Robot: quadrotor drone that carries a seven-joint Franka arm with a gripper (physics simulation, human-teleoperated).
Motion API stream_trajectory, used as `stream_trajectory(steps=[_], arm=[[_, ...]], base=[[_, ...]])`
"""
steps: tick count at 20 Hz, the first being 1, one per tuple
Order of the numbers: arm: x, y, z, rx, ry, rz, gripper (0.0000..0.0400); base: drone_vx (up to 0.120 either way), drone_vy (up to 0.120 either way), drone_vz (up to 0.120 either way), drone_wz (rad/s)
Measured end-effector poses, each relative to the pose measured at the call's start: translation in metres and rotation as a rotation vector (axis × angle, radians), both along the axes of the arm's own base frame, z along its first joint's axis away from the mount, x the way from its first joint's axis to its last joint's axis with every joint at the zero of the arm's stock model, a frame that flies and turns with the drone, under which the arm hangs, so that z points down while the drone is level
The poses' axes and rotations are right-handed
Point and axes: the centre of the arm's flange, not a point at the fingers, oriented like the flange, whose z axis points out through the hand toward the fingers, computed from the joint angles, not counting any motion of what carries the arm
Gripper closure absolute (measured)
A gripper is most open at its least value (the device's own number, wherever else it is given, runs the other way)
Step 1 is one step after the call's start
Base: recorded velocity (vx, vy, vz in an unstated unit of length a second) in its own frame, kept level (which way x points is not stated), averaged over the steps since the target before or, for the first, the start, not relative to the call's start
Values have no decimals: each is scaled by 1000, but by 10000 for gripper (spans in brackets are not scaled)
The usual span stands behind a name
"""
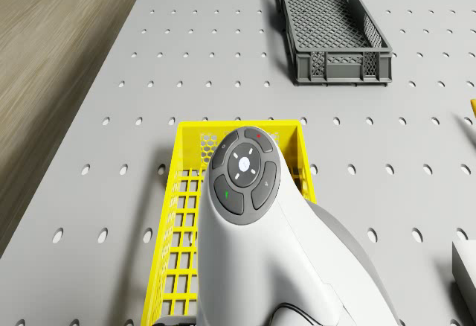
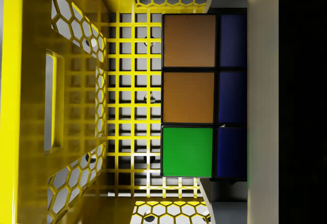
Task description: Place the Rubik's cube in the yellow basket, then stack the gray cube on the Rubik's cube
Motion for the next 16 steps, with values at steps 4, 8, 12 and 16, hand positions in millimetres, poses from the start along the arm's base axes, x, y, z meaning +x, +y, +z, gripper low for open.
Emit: stream_trajectory(steps=[4, 8, 12, 16], arm=[[0, 0, 11, 0, 0, 0, 65], [0, 0, 17, -3, 1, 0, 23], [0, 0, 19, -4, 1, 0, 9], [0, 0, 20, -5, 2, 0, 3]], base=[[0, 0, 0, 0], [0, 0, 10, 0], [0, 0, 120, 0], [0, -20, 120, 0]])
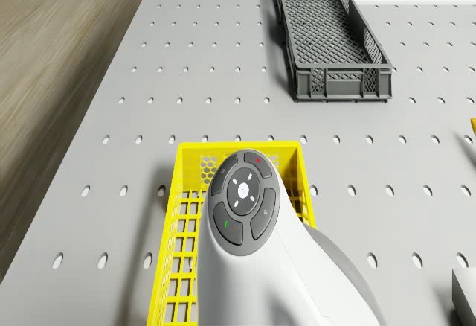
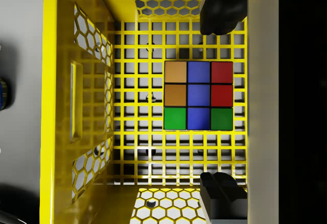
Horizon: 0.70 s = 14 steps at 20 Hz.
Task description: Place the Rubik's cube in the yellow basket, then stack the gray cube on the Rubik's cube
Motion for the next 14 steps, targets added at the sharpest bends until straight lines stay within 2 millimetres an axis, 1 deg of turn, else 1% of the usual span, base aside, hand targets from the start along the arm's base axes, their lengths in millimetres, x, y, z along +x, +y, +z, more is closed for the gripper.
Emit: stream_trajectory(steps=[6, 12, 14], arm=[[0, 0, 0, 0, 0, 0, 1], [0, 0, 1, -1, 0, 0, 0], [0, 0, 1, -1, 0, 0, 0]], base=[[113, -120, 120, 0], [0, -120, 0, 0], [120, -120, 0, 0]])
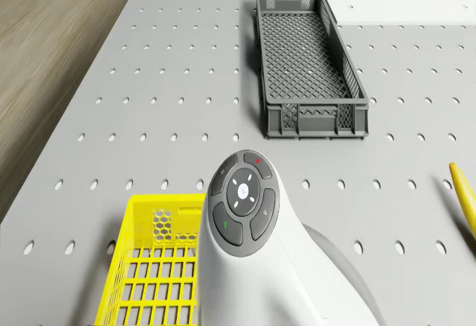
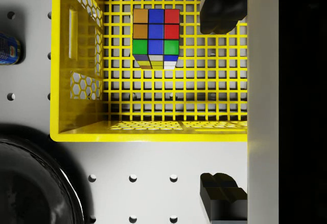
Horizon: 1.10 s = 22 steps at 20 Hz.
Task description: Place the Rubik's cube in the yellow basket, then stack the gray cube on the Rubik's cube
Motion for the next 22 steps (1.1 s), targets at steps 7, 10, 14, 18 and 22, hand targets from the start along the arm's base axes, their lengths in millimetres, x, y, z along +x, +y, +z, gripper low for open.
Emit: stream_trajectory(steps=[7, 10, 14, 18, 22], arm=[[0, 0, 0, 0, 0, 0, 0], [0, 0, 0, 0, 0, 0, 0], [0, 0, 0, 0, 0, 0, 0], [0, 0, 0, 0, 0, 0, 0], [0, 0, 0, 0, 0, 0, 0]], base=[[69, -120, 0, 0], [0, -120, 0, 0], [0, -120, 0, 0], [30, -120, 0, 0], [120, -120, 0, 0]])
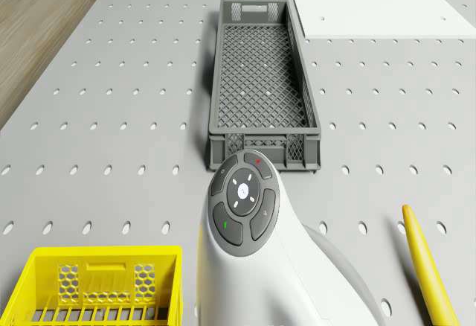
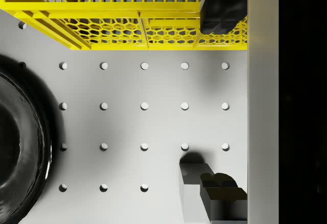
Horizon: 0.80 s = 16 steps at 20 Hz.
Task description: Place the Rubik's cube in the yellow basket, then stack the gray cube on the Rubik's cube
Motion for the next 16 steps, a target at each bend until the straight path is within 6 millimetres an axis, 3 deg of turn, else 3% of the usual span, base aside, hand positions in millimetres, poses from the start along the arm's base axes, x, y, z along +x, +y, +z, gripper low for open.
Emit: stream_trajectory(steps=[10, 16], arm=[[0, 0, 0, 0, 0, 0, 0], [0, 0, 0, 0, 0, 0, 0]], base=[[0, -120, 0, 0], [0, -120, -113, 0]])
